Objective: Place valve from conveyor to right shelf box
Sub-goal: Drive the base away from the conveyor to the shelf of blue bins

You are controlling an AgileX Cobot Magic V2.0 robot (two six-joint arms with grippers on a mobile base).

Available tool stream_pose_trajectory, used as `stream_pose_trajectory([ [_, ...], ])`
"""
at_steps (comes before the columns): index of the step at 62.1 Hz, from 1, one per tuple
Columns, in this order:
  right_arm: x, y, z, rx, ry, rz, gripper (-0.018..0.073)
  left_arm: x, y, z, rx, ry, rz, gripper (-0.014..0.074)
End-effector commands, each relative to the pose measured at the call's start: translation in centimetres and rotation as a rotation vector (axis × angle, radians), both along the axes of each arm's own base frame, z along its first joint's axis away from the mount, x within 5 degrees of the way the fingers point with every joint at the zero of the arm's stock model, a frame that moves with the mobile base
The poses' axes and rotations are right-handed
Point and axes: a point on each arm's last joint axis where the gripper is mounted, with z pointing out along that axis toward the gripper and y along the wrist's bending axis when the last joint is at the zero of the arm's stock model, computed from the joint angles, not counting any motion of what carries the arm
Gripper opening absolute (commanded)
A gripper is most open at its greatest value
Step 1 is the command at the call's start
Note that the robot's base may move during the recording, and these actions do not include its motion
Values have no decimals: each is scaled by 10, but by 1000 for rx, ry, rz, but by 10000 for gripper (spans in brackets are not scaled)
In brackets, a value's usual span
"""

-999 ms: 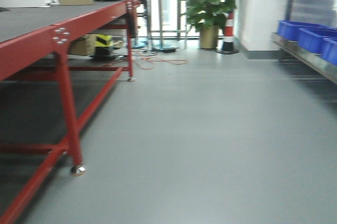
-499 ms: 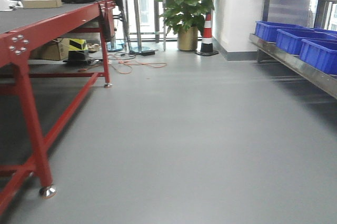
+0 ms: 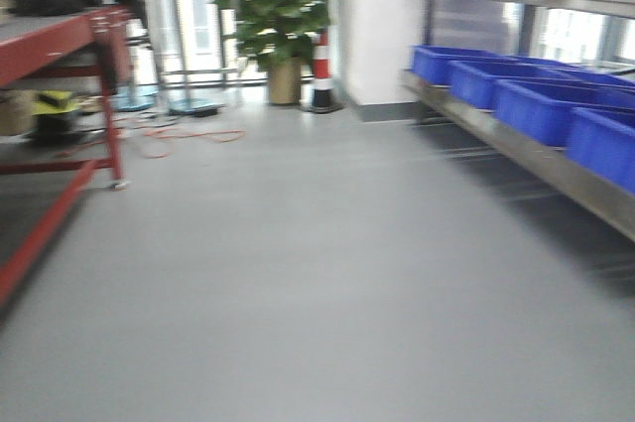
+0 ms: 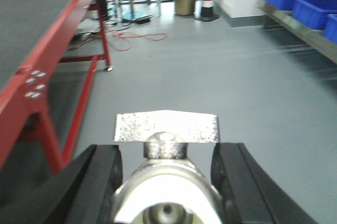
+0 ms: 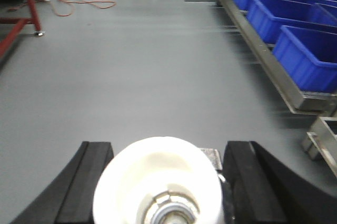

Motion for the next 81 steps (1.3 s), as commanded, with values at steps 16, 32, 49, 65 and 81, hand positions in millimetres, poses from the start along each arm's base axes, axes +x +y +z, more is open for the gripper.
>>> stream_pose_trajectory([
  [16,0,-1,11,-3,-99,-8,-162,-1,-1,8,-14,-75,-4,-111],
  [32,0,-1,11,-3,-99,-8,-162,-1,-1,8,-14,-75,-4,-111],
  [49,0,-1,11,-3,-99,-8,-162,-1,-1,8,-14,-75,-4,-111],
  [65,0,-1,11,-3,-99,-8,-162,-1,-1,8,-14,-75,-4,-111],
  [81,0,-1,11,-3,-99,-8,-162,-1,-1,8,-14,-75,-4,-111],
])
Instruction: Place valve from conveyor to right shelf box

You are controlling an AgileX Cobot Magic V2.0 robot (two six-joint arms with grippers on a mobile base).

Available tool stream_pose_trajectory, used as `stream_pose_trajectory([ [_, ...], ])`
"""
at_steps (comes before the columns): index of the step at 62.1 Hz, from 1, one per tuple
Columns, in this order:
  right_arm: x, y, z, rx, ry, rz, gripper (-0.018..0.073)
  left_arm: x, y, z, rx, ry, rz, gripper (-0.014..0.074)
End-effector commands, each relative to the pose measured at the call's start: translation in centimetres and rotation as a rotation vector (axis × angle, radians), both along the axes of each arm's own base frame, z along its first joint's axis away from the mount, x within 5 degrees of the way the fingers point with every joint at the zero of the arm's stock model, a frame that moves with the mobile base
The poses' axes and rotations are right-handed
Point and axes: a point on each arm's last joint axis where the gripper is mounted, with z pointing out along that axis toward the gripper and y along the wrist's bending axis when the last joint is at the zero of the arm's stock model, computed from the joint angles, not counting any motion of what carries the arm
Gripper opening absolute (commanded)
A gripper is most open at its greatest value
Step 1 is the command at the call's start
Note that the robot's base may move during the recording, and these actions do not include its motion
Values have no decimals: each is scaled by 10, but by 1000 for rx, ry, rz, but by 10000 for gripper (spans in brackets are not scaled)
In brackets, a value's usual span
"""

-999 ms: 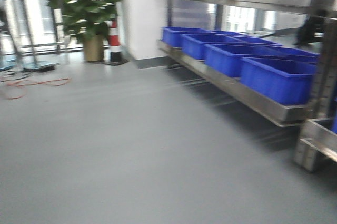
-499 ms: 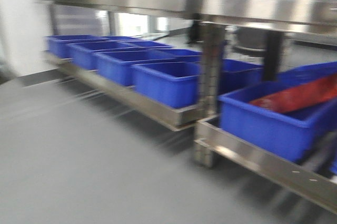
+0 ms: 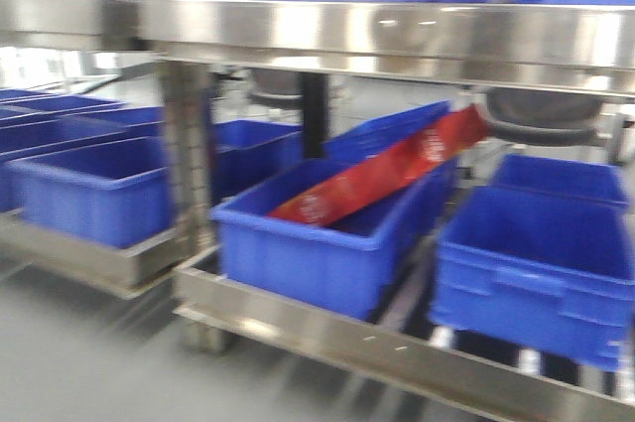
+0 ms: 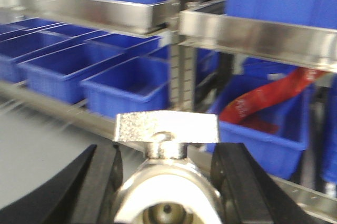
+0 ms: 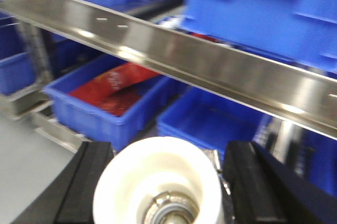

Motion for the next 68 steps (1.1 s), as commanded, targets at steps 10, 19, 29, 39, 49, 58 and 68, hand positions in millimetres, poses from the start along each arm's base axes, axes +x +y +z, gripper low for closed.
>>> stream_pose_trajectory([
  [10,0,-1,11,-1,-99,-8,-162,-1,-1,7,-14,-63,-5,-111],
  [19,0,-1,11,-1,-99,-8,-162,-1,-1,7,-14,-63,-5,-111],
  [29,0,-1,11,-1,-99,-8,-162,-1,-1,7,-14,-63,-5,-111],
  [39,0,-1,11,-1,-99,-8,-162,-1,-1,7,-14,-63,-5,-111],
  [49,0,-1,11,-1,-99,-8,-162,-1,-1,7,-14,-63,-5,-111],
  [58,0,-1,11,-1,-99,-8,-162,-1,-1,7,-14,-63,-5,-111],
  [68,0,-1,11,-1,-99,-8,-162,-1,-1,7,-14,-63,-5,-111],
])
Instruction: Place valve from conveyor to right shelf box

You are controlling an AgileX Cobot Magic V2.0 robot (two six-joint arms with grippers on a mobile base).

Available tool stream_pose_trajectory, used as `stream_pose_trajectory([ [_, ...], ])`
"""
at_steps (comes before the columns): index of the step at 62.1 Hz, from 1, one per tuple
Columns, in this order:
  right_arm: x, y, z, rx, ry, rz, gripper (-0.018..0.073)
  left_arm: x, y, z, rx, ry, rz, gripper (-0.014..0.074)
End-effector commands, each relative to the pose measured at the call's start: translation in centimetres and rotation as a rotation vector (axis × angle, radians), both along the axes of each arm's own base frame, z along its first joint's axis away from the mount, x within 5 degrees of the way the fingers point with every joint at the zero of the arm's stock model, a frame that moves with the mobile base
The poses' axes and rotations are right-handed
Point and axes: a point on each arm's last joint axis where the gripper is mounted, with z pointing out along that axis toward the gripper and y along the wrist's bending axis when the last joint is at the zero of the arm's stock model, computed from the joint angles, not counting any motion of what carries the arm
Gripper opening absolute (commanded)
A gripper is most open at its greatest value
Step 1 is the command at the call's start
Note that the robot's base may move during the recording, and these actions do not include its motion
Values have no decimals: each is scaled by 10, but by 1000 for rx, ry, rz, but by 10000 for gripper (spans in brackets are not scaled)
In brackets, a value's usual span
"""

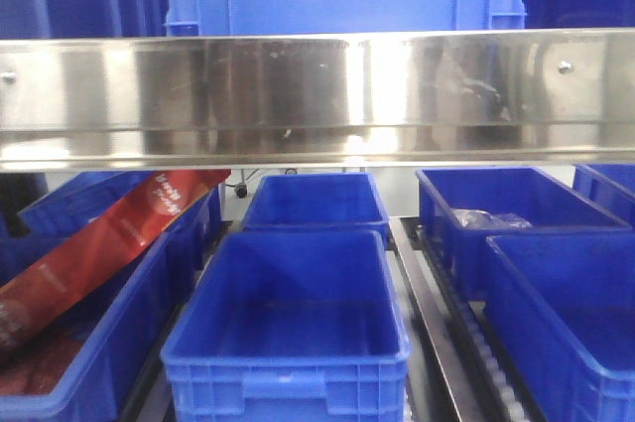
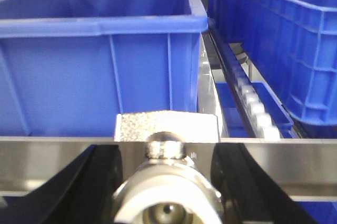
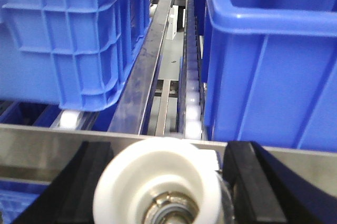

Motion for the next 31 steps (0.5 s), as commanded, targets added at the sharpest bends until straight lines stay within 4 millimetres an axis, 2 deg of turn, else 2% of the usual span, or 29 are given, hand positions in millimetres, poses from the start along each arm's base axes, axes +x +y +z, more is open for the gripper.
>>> stream_pose_trajectory([
  [1,0,-1,11,-1,-97,-8,-162,-1,-1,7,-12,-63,-4,-111],
  [31,0,-1,11,-1,-97,-8,-162,-1,-1,7,-12,-63,-4,-111],
])
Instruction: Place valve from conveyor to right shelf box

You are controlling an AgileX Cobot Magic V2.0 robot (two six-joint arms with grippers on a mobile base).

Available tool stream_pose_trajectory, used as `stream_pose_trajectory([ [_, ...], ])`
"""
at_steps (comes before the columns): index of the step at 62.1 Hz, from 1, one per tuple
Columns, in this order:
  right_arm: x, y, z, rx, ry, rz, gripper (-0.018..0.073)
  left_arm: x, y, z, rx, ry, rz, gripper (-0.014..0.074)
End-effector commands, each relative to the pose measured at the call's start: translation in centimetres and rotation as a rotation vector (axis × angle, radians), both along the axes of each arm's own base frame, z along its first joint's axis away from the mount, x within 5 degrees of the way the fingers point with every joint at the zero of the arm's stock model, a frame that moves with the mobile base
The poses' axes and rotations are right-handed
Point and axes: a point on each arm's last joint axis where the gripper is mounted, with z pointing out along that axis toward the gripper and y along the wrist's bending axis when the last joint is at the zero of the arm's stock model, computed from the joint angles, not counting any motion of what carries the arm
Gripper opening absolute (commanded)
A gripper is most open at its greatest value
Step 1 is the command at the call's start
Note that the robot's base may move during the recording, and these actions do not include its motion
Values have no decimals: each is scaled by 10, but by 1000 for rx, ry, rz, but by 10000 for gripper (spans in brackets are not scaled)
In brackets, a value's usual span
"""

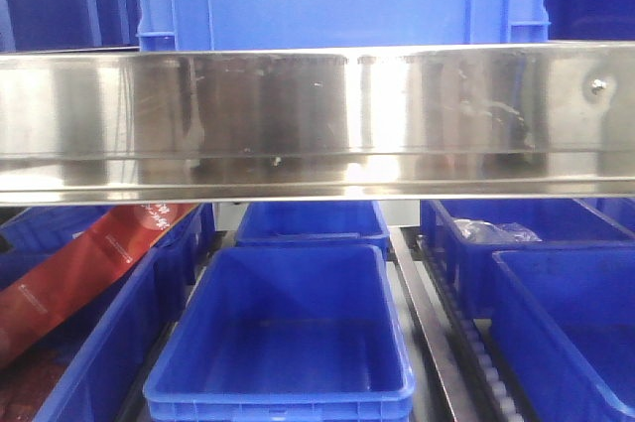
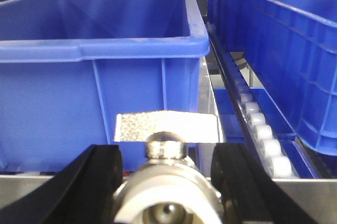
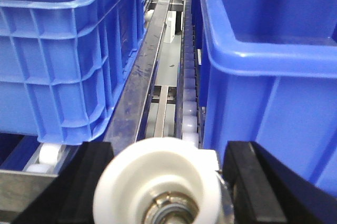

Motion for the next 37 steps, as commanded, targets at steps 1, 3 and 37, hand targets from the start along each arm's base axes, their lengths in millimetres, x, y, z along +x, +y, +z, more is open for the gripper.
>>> stream_pose_trajectory([
  [1,0,-1,11,-1,-97,-8,-162,-1,-1,7,-12,-63,-4,-111],
  [3,0,-1,11,-1,-97,-8,-162,-1,-1,7,-12,-63,-4,-111],
  [37,0,-1,11,-1,-97,-8,-162,-1,-1,7,-12,-63,-4,-111],
])
